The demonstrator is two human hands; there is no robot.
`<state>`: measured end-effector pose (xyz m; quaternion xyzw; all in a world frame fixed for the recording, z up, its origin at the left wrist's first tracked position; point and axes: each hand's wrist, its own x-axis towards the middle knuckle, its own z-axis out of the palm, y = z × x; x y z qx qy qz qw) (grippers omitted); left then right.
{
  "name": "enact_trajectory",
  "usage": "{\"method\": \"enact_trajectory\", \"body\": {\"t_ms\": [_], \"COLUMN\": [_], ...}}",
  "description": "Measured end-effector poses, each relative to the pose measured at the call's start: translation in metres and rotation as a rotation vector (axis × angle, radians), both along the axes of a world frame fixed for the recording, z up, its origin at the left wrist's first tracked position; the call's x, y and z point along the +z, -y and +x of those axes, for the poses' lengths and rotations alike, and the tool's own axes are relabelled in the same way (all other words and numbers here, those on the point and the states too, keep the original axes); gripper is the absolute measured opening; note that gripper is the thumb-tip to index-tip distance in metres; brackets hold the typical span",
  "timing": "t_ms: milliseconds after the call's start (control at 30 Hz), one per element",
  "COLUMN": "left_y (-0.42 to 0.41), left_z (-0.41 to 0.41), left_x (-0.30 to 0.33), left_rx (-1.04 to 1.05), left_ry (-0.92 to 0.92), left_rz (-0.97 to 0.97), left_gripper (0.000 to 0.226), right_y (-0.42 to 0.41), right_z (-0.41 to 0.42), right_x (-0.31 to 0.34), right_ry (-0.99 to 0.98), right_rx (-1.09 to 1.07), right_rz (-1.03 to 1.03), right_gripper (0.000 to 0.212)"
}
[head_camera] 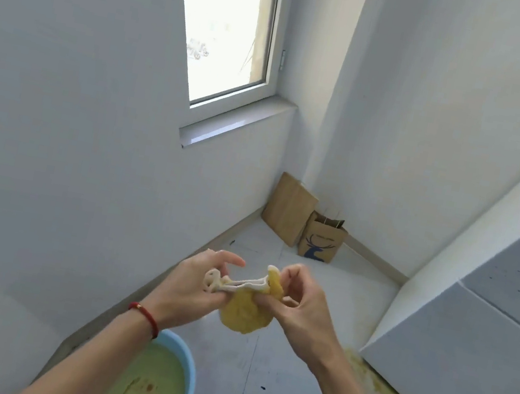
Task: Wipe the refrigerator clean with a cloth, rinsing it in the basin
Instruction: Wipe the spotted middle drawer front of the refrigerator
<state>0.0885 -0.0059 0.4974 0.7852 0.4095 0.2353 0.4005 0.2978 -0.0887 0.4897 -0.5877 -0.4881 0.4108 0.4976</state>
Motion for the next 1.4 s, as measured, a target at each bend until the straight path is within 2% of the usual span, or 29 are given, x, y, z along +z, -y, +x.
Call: {"method": "enact_trajectory", "body": {"t_ms": [100, 167, 267, 400, 500, 533, 600, 633, 733, 767, 833, 900, 967, 1067, 1167, 1233, 1333, 1400], "left_y": [0.028, 0.048, 0.071, 0.102, 0.122, 0.125, 0.127, 0.126, 0.116, 0.113, 0.110, 0.121, 0.139, 0.147, 0.138, 0.131, 0.118, 0.110], "left_z": [0.073, 0.121, 0.191, 0.261, 0.312, 0.333, 0.360, 0.374, 0.409, 0.419, 0.435, 0.442, 0.445, 0.451, 0.463, 0.471, 0.480, 0.483], "left_x": [0.007, 0.012, 0.021, 0.035, 0.049, 0.054, 0.060, 0.060, 0.054, 0.049, 0.037, 0.022, 0.005, -0.012, -0.018, -0.018, -0.019, -0.025], "left_rx": [-0.157, -0.202, -0.133, -0.150, -0.235, -0.270, -0.294, -0.277, -0.077, -0.019, 0.001, -0.122, -0.287, -0.378, -0.313, -0.290, -0.270, -0.224], "left_ry": [-0.129, -0.070, 0.051, 0.129, 0.283, 0.325, 0.352, 0.343, 0.364, 0.386, 0.393, 0.259, 0.095, 0.033, 0.042, 0.062, 0.084, 0.111], "left_rz": [0.031, -0.005, -0.196, -0.333, -0.479, -0.537, -0.634, -0.655, -0.667, -0.705, -0.908, -1.140, -1.239, -1.150, -1.032, -0.969, -0.807, -0.748], "left_gripper": [0.030, 0.023, 0.010, 0.016, 0.021, 0.022, 0.023, 0.019, 0.013, 0.018, 0.041, 0.065, 0.074, 0.067, 0.059, 0.043, 0.031, 0.029], "right_y": [0.040, 0.065, 0.105, 0.154, 0.182, 0.190, 0.199, 0.203, 0.212, 0.215, 0.215, 0.212, 0.214, 0.224, 0.232, 0.231, 0.224, 0.220], "right_z": [0.066, 0.110, 0.186, 0.266, 0.307, 0.317, 0.323, 0.325, 0.340, 0.345, 0.351, 0.356, 0.368, 0.384, 0.387, 0.386, 0.385, 0.386], "right_x": [0.011, 0.017, 0.022, 0.029, 0.036, 0.036, 0.029, 0.023, 0.019, 0.020, 0.023, 0.020, 0.017, 0.013, 0.004, -0.004, -0.014, -0.021], "right_ry": [-0.173, -0.251, -0.215, -0.169, -0.298, -0.333, -0.238, -0.203, -0.286, -0.309, -0.381, -0.493, -0.622, -0.706, -0.504, -0.383, -0.287, -0.280], "right_rx": [-0.032, -0.068, -0.115, -0.232, -0.325, -0.285, -0.125, -0.105, -0.246, -0.279, -0.316, -0.374, -0.433, -0.436, -0.435, -0.479, -0.624, -0.702], "right_rz": [-0.009, -0.023, -0.064, -0.032, 0.060, 0.049, -0.092, -0.150, -0.165, -0.166, -0.165, -0.160, -0.132, -0.111, -0.268, -0.357, -0.382, -0.358], "right_gripper": [0.037, 0.042, 0.046, 0.030, 0.027, 0.033, 0.038, 0.035, 0.024, 0.023, 0.023, 0.027, 0.034, 0.038, 0.053, 0.061, 0.047, 0.049]}}
